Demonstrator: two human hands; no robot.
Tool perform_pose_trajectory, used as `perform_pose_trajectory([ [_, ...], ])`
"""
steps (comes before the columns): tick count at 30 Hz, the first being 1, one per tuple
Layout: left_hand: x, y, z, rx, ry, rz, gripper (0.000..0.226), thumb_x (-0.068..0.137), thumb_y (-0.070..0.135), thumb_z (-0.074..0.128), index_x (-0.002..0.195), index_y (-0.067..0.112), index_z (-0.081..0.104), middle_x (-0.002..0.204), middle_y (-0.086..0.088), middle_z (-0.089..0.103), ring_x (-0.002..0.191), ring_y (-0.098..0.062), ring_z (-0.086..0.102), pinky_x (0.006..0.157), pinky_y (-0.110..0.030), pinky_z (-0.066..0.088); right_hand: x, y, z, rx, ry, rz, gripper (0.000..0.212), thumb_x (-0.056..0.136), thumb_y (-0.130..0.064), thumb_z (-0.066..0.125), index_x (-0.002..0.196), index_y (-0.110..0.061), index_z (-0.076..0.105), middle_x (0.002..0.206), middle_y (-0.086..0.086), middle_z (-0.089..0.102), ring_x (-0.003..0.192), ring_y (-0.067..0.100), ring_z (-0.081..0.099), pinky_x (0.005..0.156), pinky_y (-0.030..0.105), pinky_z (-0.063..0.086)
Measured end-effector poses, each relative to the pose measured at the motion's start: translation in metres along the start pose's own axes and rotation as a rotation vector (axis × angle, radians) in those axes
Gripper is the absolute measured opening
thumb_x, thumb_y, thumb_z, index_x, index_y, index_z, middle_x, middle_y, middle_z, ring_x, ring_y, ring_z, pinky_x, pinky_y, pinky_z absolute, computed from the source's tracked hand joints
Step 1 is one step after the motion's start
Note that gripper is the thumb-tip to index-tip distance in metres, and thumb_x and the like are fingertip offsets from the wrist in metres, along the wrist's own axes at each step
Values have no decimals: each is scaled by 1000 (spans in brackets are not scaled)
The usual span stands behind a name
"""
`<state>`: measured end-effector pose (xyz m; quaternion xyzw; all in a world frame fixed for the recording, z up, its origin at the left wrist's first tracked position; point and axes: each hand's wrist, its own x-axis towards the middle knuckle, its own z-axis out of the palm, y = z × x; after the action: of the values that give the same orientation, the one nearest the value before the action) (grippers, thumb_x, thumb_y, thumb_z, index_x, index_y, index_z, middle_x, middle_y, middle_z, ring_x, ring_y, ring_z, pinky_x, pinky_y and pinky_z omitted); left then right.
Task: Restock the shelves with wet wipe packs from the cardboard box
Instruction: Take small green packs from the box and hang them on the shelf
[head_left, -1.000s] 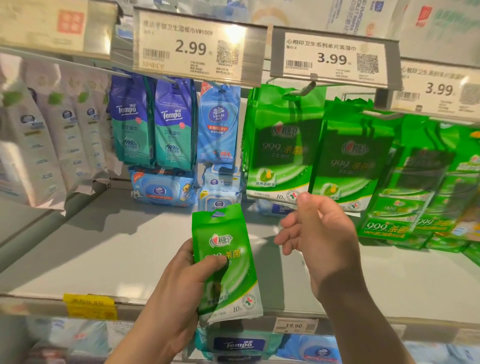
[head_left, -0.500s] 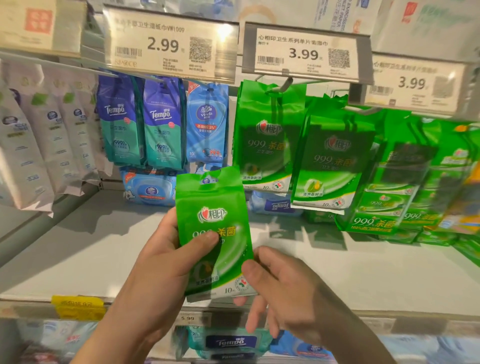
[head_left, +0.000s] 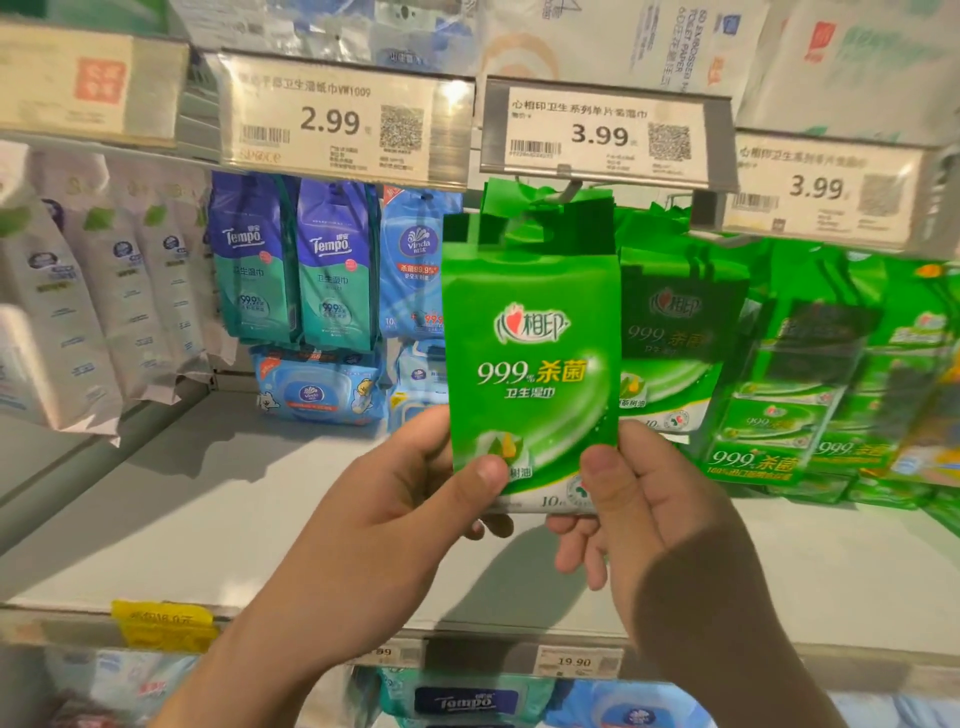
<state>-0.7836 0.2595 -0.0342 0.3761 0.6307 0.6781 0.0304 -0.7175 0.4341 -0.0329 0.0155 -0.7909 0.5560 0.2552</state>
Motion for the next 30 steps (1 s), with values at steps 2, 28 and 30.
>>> perform_pose_trajectory([
  [2,4,5,0,10,-11,39,25,89,40,58,109,29,67,95,-1,73,76,-27,64,72,-41,49,2,-6,-2,5,17,-16,25,90,-50,44,81,-31,58,56,14,63,60,10,69,59,18,47],
  [28,44,-5,4,85,71,-104,25,92,38,55,109,25,68,97,-12,70,69,-16,59,66,-36,43,37,1,3,-101,81,-4,35,107,-33,41,77,-16,47,53,13,64,64,10,71,58,44,52],
  [30,46,-6,6,94,88,-126,24,92,39,55,107,25,68,99,-12,71,69,-16,60,65,-36,43,37,3,2,-80,83,-30,35,107,-32,43,78,-14,48,52,14,63,62,10,70,58,39,50],
])
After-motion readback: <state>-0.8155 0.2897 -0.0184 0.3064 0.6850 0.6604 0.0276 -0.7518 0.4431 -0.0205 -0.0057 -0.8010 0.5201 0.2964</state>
